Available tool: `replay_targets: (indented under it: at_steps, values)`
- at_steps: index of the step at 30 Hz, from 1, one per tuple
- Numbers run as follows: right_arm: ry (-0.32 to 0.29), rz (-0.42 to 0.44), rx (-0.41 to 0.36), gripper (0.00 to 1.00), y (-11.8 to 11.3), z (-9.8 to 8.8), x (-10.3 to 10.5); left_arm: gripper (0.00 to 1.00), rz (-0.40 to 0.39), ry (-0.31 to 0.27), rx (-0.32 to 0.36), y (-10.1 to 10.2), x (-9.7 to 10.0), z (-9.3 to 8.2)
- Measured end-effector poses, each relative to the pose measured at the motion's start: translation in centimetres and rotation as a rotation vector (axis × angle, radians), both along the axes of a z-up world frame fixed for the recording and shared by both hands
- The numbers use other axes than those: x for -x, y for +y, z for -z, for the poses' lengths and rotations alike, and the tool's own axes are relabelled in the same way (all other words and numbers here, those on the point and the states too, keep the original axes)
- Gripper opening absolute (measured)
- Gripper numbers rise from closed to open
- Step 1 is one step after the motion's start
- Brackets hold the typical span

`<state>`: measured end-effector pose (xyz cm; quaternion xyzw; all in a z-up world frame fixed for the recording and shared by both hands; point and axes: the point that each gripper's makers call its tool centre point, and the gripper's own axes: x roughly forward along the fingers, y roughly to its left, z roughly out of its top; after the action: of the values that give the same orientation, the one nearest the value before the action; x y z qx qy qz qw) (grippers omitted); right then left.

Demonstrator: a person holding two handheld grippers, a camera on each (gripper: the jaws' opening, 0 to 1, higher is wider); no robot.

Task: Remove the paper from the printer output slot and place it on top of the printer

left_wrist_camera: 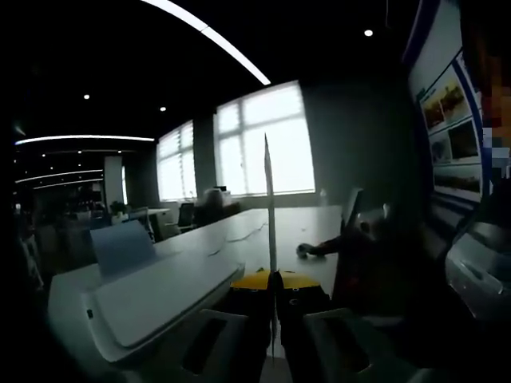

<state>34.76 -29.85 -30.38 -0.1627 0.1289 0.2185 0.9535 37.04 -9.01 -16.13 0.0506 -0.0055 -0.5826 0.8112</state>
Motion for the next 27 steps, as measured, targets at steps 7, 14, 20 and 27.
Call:
replay_targets:
  at_steps: [7,14,20,27]
  values:
    - [0.002,-0.002,0.002,0.89,0.1,0.1,0.0,0.05,0.002,-0.008,-0.001,-0.1,0.0,-0.3]
    - [0.003,-0.001,0.001,0.89,0.1,0.1,0.0,0.05,0.001,-0.007,-0.004,-0.2,-0.3,-0.3]
    - [0.003,0.001,0.001,0.89,0.1,0.1,0.0,0.05,0.000,-0.008,-0.003,-0.4,-0.4,-0.6]
    - [-0.002,-0.004,0.002,0.89,0.4,0.0,0.1,0.05,0.015,-0.018,0.002,-0.7,0.0,-1.1]
